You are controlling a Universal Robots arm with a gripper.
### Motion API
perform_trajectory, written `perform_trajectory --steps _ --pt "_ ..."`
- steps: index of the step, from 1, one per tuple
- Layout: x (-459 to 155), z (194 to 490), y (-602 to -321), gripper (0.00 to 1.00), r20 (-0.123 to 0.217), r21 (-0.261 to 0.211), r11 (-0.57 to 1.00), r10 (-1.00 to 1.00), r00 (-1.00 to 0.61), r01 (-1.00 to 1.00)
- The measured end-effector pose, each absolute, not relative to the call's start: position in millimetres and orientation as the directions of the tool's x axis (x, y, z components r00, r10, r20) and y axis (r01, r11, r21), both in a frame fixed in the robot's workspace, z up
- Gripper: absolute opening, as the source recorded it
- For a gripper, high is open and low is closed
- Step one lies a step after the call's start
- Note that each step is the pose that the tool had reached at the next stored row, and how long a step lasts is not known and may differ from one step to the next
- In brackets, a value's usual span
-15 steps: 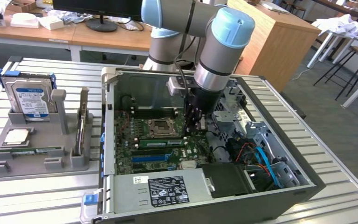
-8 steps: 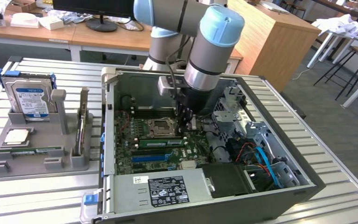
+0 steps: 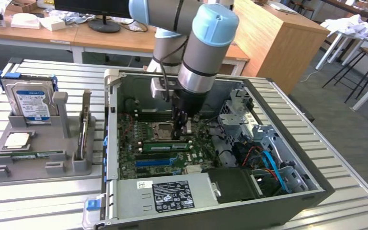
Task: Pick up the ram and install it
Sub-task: 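Press down the ram until it locks into place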
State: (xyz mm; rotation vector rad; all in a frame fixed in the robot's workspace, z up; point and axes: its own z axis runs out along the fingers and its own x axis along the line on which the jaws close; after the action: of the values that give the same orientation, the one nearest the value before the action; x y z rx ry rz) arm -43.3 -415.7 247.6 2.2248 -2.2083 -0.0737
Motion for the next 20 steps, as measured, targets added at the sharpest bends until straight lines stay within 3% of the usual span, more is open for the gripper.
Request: perform_trajectory --steps 20 --pt "-84.1 247.5 -415.7 0.1 -0.029 0.036 -0.007 -1.0 0.006 -0.999"
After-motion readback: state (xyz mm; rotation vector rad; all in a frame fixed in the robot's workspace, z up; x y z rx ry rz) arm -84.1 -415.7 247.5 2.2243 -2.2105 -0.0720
